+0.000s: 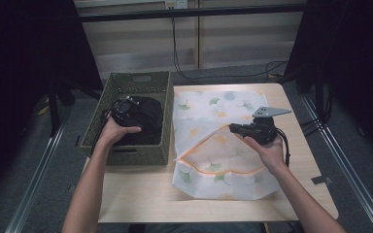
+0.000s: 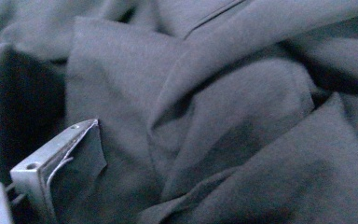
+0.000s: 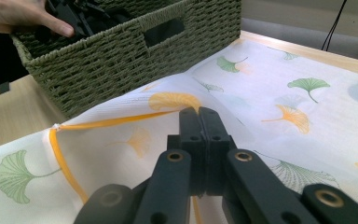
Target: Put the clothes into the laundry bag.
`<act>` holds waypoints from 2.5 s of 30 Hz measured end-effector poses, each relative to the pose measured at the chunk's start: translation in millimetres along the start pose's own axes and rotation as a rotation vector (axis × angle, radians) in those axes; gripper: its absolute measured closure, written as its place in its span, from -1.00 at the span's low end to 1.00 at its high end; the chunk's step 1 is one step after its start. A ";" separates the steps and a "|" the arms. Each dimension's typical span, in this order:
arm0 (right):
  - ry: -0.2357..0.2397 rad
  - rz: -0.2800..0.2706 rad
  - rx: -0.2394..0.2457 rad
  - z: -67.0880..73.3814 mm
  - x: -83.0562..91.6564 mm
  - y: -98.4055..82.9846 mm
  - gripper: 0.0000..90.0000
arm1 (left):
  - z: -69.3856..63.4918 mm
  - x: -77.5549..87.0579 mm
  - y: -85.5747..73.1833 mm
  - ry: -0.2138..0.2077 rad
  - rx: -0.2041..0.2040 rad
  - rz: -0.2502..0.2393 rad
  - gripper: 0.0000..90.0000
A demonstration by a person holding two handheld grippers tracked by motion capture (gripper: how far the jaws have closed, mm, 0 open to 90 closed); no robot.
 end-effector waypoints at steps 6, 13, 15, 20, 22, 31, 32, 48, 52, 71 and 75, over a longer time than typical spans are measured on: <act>0.000 0.008 0.004 0.4 -1.6 -2.0 1.00 | 4.0 -8.9 -5.3 -0.013 0.046 0.058 -0.99; 0.009 0.012 -0.003 1.2 -3.9 -3.5 1.00 | -8.6 -18.6 -9.4 -0.212 0.054 0.126 -1.00; 0.005 0.014 -0.002 0.5 -4.4 -3.5 1.00 | -8.0 -20.2 -9.4 -0.204 0.044 0.119 -1.00; 0.001 0.023 0.001 0.5 -5.8 -4.5 1.00 | -12.9 -24.4 -7.9 -0.129 0.015 0.138 -1.00; 0.004 0.024 0.003 0.9 -6.7 -4.7 1.00 | -13.0 -25.1 -7.9 -0.135 0.013 0.145 -1.00; 0.002 0.029 0.007 1.0 -7.5 -4.8 1.00 | -20.6 -17.5 -5.7 -0.176 0.036 0.269 -0.39; 0.001 0.028 0.007 1.3 -7.5 -4.6 1.00 | -20.9 -17.3 -5.6 -0.180 0.039 0.264 -0.34; -0.005 0.035 0.014 1.2 -8.7 -4.9 1.00 | -18.1 0.2 0.1 -0.181 0.019 0.240 0.48; -0.009 0.032 0.013 0.2 -8.2 -4.9 1.00 | -14.6 10.6 0.9 -0.166 0.014 0.197 0.51; -0.010 0.028 0.022 0.9 -7.0 -3.7 1.00 | 0.5 70.2 2.9 -0.126 0.057 -0.103 0.52; -0.012 0.023 0.017 1.3 -6.5 -3.0 1.00 | 3.6 83.9 4.0 -0.132 0.065 -0.174 0.52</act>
Point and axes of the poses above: each handheld gripper's, and its own axes: x roughly backward along the jaws, y roughly out of its top, z roughly to its left, the point moved 5 cm from there along -x, roughly forward along the jaws, and after that the axes turned 4 degrees about z, right-handed, at the moved point
